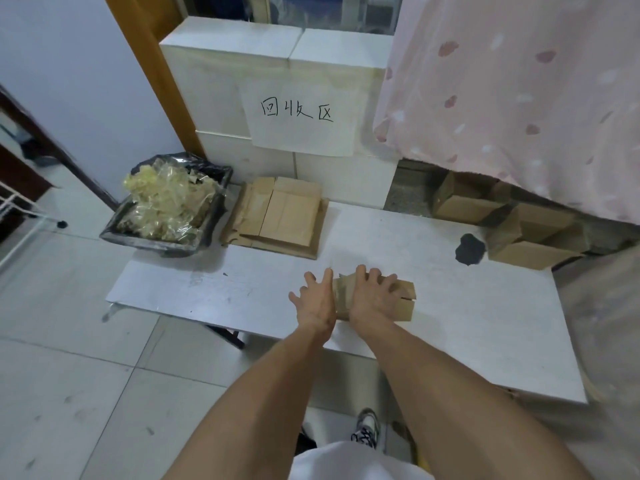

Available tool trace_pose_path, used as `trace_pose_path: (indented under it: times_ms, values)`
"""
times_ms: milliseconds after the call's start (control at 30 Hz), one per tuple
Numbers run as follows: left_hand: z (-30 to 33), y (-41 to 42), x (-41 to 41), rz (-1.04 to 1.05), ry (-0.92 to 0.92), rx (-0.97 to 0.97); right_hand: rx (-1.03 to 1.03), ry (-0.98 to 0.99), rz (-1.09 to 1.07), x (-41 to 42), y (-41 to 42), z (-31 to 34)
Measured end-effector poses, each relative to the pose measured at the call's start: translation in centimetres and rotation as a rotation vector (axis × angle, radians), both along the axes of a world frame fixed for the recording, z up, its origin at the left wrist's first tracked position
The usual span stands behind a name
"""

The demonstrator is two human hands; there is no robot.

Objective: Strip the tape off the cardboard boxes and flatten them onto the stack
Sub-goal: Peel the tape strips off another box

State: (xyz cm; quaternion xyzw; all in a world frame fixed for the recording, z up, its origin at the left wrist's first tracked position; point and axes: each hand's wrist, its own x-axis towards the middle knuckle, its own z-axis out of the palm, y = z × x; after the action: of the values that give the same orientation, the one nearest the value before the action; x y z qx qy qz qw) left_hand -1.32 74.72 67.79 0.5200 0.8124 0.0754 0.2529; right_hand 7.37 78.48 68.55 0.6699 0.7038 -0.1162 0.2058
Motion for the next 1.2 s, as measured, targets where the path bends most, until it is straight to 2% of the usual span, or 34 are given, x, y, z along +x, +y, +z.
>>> trace_pose_path:
  times_ms: [167,433,600,833,1033,1200]
  values:
    - [-1.6,-0.8,-1.0,-0.007,0.138,-0.036,0.028,-0.038,-0.007,1.1,0.4,0.8]
    - [-1.3,-0.3,-0.8,0.053,0.146,-0.068,0.012,-0.063,-0.045,2.6,0.6,0.6]
    - [-0.4,0.6,-0.2,0.043,0.027,0.013,0.008,-0.032,-0.024,3.4,-0.2,-1.0]
    - [-0.6,0.7,2.4,-0.06,0.052,0.116,0.027,-0.038,0.201,1.5,-1.3,-1.7]
    - [-1.7,1.4,2.7,-0.064,0.071,0.168,-0.031,0.022,0.085,2.2,-1.8,-3.2]
    - [-1.5,3.0,3.8,-0.066,0.066,0.314,0.017,-0.017,0.059,1.5,-1.9,-4.5]
